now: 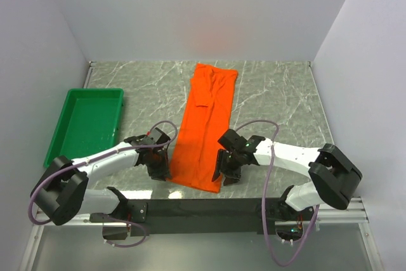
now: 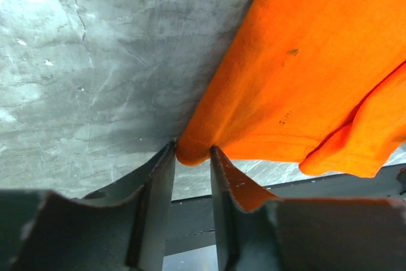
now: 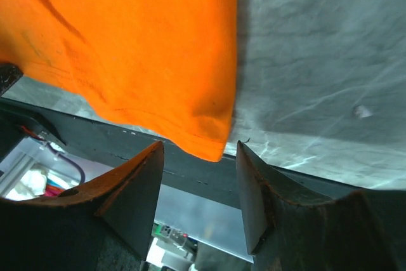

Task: Fold and stack the t-shirts
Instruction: Fold the tshirt

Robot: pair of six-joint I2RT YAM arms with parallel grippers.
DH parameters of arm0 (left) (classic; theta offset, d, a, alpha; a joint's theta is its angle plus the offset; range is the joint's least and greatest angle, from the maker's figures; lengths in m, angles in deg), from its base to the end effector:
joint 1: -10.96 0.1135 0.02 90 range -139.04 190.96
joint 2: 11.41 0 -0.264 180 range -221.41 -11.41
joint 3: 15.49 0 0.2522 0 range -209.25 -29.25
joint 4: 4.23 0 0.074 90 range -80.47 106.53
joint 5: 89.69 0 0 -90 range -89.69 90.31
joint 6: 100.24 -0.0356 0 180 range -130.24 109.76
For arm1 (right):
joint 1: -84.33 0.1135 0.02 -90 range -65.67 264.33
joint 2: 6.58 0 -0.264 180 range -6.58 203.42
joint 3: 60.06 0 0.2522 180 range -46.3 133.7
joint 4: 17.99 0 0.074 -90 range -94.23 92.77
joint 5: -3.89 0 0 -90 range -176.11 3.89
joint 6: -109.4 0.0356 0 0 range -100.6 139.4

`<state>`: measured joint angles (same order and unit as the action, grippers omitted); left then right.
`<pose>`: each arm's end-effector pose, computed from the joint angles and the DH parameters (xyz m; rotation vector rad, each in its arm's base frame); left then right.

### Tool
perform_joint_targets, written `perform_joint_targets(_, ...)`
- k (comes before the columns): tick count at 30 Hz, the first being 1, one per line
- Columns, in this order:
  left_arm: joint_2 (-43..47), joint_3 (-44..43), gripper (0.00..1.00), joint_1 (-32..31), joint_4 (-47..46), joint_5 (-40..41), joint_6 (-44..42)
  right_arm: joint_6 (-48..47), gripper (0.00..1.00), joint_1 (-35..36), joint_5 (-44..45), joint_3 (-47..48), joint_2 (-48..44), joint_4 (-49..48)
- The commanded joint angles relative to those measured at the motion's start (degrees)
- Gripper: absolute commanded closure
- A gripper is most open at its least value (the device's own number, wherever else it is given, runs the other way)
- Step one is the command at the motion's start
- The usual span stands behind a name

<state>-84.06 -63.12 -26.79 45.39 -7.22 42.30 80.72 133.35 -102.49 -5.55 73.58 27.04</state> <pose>0.1543 -0.1254 0.1534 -0.3616 2.9937 -0.4282 0.1485 0.1863 0.1624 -0.2505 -3.0168 -0.6716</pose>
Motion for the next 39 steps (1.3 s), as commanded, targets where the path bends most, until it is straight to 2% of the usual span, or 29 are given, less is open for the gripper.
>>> perform_joint_targets(1, 0.39, -0.50, 0.66, -0.30, -0.26, -1.34, -1.03, 5.38, 0.43, 1.61, -0.05, -1.55, -0.18, -1.56)
perform_joint_targets(5, 1.36, 0.64, 0.71, -0.30, -0.96, -2.40, -0.33, 8.72, 0.44, 3.01, -0.58, -6.19, -1.76, -4.19)
perform_joint_targets(11, 1.98, 1.00, 0.71, -0.30, -1.32, -2.67, 0.29, 13.12, 0.44, 5.13, 1.53, -8.76, -3.61, -7.01)
perform_joint_targets(19, 2.68, 0.73, 0.76, -0.39, -2.10, -2.49, 1.08, 16.37, 0.43, 6.18, 5.13, -9.11, -4.92, -7.45)
perform_joint_targets(27, 3.90, 2.13, 0.78, -0.39, -3.51, -2.40, 2.48, 13.38, 0.44, 5.48, 7.42, -5.15, -1.50, -4.98)
perform_joint_targets(33, 5.32, 3.19, 0.80, -0.65, -3.25, -2.23, 2.93, 15.67, 0.47, 5.92, 7.15, -7.27, -2.11, -7.89)
perform_joint_targets(39, 5.49, 2.67, 0.82, -0.65, -3.16, -2.14, 2.75, 14.01, 0.57, 6.62, 6.01, -5.16, 0.70, -7.45)
